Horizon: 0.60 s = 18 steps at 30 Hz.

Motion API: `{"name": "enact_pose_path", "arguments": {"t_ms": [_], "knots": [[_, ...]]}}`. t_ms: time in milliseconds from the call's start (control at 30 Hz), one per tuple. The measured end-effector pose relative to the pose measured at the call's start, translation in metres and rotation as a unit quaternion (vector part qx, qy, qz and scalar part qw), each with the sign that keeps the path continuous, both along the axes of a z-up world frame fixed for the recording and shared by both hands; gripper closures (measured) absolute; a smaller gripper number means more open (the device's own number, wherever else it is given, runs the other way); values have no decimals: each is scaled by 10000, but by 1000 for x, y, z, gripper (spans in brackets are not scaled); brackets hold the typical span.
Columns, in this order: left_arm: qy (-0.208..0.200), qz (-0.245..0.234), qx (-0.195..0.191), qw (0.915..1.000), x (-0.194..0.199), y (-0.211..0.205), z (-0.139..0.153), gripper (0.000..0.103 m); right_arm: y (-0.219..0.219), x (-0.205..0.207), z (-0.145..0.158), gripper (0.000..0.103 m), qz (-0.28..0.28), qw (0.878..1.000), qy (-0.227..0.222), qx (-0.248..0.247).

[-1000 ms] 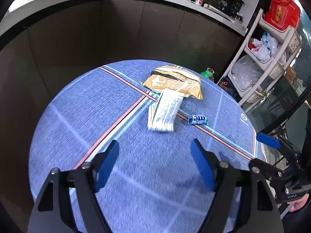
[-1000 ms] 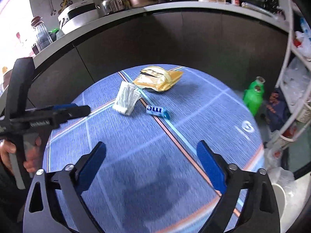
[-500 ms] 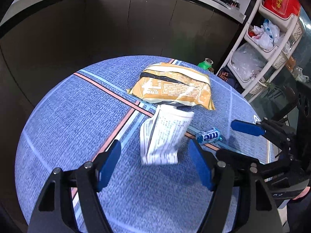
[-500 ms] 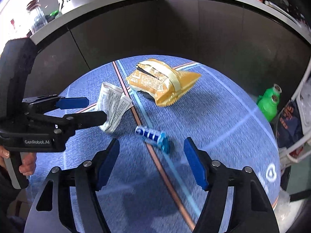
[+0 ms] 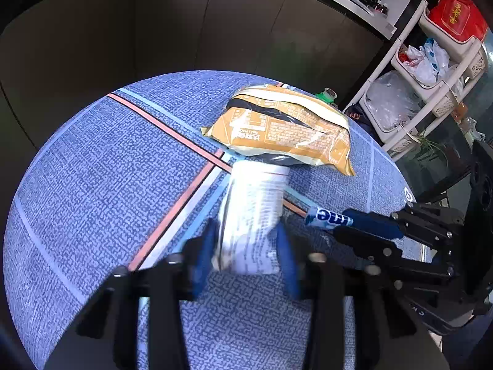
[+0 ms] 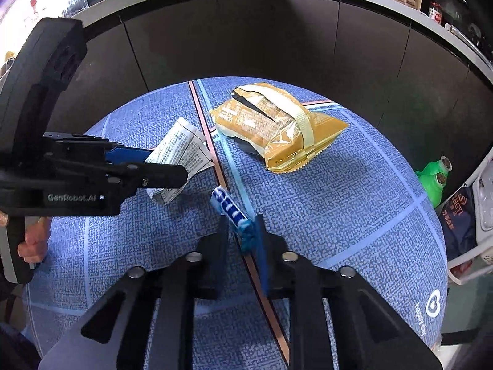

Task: Collect trash
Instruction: 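Grasp the white tissue packet with the left tool while the right tool grasps the blue gum pack, then carry the tissue packet and gum over the bucket and open both tools to drop them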

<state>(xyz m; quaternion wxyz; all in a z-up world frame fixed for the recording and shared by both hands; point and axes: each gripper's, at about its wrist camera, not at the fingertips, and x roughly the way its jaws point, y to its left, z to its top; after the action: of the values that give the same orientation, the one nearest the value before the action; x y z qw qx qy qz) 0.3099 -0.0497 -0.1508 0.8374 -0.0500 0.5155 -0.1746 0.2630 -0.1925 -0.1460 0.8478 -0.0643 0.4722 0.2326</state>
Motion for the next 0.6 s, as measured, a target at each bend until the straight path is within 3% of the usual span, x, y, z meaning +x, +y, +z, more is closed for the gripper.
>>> {"name": "enact_pose_path", "arguments": {"t_ms": [267, 600], "knots": [[-165, 45, -81, 9998, -30, 15, 15, 72, -2, -26, 18, 96, -213, 9992, -193, 261], [-587, -205, -198, 9979, -97, 7, 61, 72, -36, -104, 55, 96, -727, 9914, -587, 911]]}}
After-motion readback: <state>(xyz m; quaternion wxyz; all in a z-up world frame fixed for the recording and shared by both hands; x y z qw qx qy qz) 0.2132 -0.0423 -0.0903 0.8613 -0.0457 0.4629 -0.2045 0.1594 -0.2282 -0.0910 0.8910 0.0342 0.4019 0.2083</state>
